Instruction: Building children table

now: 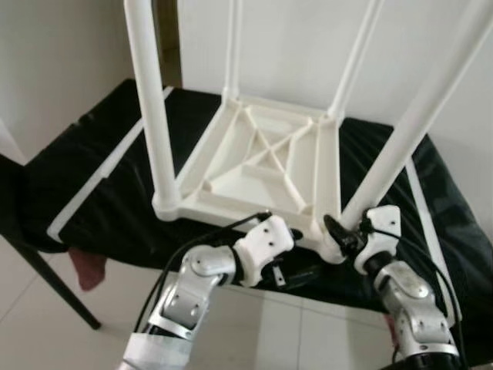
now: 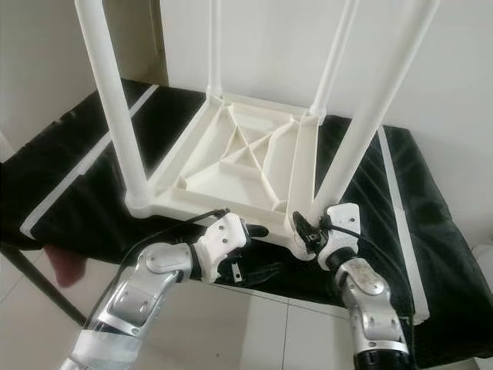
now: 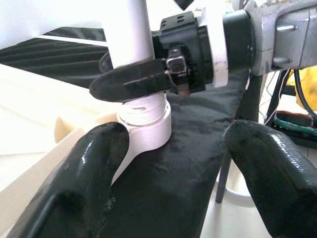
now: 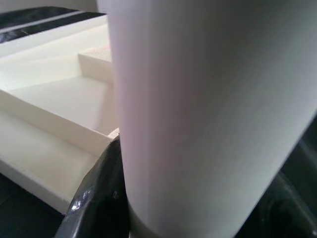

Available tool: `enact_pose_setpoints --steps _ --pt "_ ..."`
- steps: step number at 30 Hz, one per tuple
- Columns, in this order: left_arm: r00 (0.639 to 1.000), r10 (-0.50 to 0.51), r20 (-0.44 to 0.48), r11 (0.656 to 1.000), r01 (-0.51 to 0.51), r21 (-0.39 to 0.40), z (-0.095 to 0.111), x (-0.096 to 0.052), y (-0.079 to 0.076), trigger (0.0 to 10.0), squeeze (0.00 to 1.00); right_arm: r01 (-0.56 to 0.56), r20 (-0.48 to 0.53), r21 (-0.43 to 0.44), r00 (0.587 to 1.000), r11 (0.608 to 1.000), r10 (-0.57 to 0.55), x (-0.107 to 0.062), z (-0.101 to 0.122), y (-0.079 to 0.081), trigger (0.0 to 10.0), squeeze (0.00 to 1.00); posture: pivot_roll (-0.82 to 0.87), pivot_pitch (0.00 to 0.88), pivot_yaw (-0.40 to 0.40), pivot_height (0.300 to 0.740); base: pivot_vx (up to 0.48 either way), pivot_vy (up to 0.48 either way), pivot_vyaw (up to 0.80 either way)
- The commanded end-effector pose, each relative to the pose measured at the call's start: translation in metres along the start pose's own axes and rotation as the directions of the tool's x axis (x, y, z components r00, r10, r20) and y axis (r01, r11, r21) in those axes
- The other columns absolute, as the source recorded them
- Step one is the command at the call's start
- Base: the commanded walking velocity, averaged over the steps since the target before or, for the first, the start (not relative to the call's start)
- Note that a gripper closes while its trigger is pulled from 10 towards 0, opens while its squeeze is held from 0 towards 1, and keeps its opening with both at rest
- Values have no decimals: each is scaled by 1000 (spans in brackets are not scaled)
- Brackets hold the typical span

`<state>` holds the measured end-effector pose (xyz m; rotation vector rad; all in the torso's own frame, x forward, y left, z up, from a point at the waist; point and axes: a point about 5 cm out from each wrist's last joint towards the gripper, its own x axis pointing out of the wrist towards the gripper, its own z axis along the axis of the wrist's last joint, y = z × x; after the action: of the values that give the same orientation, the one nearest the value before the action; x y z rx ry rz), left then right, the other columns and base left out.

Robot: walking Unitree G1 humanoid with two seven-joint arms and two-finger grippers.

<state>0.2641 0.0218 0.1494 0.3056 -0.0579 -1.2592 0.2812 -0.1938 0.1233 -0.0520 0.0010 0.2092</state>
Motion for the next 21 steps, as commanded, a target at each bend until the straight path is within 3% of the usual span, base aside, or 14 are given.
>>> enact_pose_setpoints --steps 1,8,13,19,21 --pt "995 96 -3 995 -96 -12 -2 1 4 10000 0 78 -46 3 996 997 -77 -1 -6 -3 10000 0 2 14 -52 740 0 0 0" --pt "995 96 -3 995 -96 -13 -2 2 4 10000 0 293 -74 56 955 954 -289 -2 -9 -1 10000 0 2 16 -55 740 0 0 0" --pt "996 94 -1 995 -94 -17 -2 3 2 10000 0 398 -85 64 916 915 -392 -2 -10 10 10000 0 2 18 -60 740 0 0 0" --pt "995 103 4 995 -103 -15 -1 3 4 10000 0 545 -113 85 837 834 -536 -5 -12 23 10000 0 15 13 -69 740 0 0 0" --pt "993 114 6 993 -114 -21 -1 3 5 10000 0 555 -122 101 831 826 -543 -5 -11 30 10000 0 13 11 -67 740 0 0 0"
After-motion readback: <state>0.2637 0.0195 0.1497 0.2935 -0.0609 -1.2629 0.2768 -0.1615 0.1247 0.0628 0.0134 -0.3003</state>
